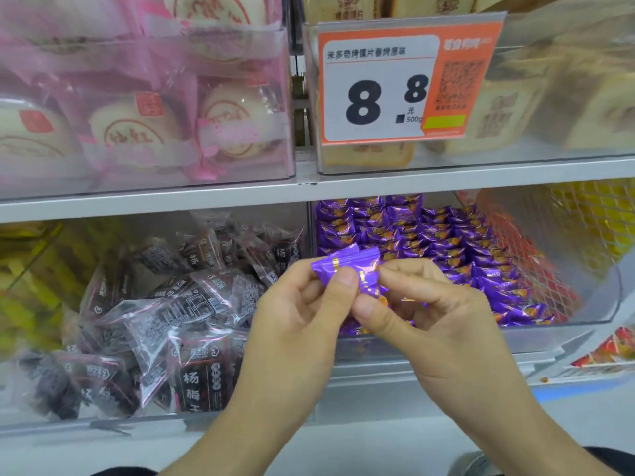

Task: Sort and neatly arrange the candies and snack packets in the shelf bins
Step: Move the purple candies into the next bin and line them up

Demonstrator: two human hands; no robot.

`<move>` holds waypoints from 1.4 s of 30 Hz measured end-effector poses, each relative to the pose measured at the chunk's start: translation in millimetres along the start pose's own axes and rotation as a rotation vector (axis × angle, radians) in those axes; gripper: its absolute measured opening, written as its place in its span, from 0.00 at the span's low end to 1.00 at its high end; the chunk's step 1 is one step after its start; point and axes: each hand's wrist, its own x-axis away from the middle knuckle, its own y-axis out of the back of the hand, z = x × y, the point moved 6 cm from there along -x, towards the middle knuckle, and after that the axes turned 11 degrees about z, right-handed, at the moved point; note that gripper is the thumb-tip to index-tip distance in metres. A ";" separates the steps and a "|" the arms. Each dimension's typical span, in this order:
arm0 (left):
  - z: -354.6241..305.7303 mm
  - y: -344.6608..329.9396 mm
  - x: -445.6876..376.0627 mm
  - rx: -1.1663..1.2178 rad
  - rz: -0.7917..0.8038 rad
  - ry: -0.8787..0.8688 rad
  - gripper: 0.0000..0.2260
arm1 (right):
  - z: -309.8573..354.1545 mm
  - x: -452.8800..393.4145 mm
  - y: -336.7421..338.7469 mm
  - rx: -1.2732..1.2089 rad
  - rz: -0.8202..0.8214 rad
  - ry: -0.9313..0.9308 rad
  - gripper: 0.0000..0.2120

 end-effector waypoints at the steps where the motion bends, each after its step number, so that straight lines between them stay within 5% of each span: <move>1: -2.2 -1.1 0.8 0.006 -0.001 -0.021 0.11 | 1.0 0.8 1.1 0.014 0.005 0.011 0.20; 4: -10.3 -6.6 4.3 -0.036 0.040 -0.081 0.11 | 1.7 1.8 10.0 -0.094 0.043 -0.038 0.32; 8: -18.7 -14.0 2.7 -0.243 0.142 -0.146 0.12 | 8.0 -2.4 18.9 -0.065 0.200 -0.027 0.25; 15: -12.7 16.5 -2.1 -0.995 0.002 -0.155 0.23 | 21.8 -31.2 78.5 0.298 0.094 -0.041 0.19; 21: -0.7 44.8 0.9 -0.884 -0.008 0.051 0.19 | -12.0 -46.3 116.1 0.126 0.190 -0.356 0.18; 25: 5.5 44.3 3.7 -0.838 -0.047 0.066 0.17 | -22.1 -57.5 122.2 0.310 0.185 -0.357 0.19; 32: 4.9 41.9 2.3 -0.866 -0.062 0.055 0.16 | -48.1 -50.7 77.1 0.579 0.585 -0.426 0.17; 38: 5.2 40.9 2.3 -0.892 -0.055 0.042 0.16 | -52.4 -47.0 80.3 0.563 0.602 -0.493 0.20; 42: 5.7 40.8 2.1 -0.907 -0.052 0.036 0.16 | -53.4 -47.2 85.5 0.517 0.498 -0.488 0.12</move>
